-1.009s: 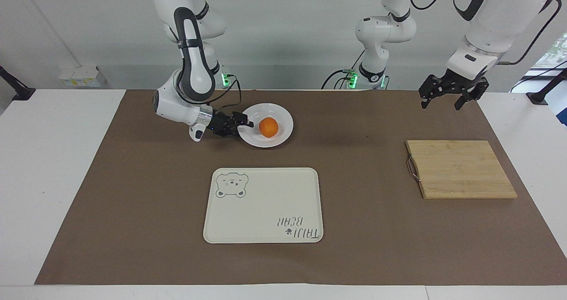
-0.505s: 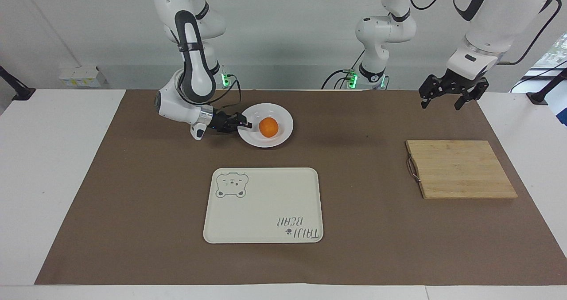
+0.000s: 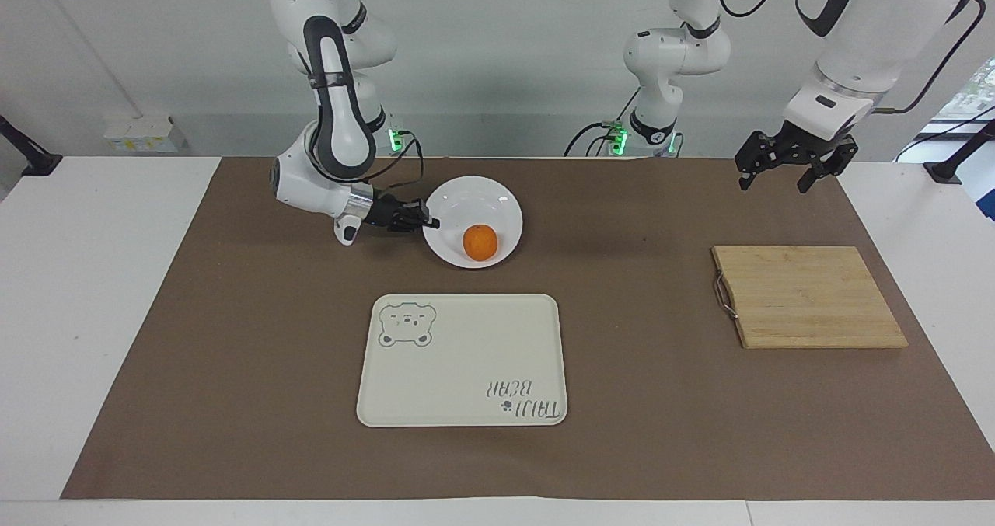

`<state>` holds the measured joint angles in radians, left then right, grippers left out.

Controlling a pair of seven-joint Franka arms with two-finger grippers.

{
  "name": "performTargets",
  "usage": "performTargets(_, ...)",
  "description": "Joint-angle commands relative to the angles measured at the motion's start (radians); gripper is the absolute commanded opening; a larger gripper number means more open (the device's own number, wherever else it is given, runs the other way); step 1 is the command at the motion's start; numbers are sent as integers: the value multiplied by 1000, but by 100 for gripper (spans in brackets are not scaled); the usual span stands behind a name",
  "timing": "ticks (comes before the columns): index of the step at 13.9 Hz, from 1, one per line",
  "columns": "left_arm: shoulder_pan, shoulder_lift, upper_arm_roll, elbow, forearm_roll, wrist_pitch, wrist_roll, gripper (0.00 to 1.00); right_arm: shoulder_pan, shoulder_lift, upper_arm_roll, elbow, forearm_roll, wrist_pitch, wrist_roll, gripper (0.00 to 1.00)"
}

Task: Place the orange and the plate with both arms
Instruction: 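Grip the plate rim with the right gripper, then slide the plate with the orange onto the bear tray with the right gripper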

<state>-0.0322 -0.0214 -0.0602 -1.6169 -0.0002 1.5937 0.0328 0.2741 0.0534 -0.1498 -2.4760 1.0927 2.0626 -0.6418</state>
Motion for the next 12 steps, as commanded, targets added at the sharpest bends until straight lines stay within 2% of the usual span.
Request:
performTargets(1,11,-15,-6,-20,14,2,7,100,-4,19,4,37,73,-4,-135,0)
performTargets(5,11,-17,-6,-20,14,2,7,100,-4,49,4,104,196,-28,-194,0)
performTargets(9,11,-17,-6,-20,14,2,7,100,-24,98,3,198,210,-70,-153,0)
performTargets(12,11,-15,-6,-20,14,2,7,100,-35,164,1,320,201,-71,-72,0)
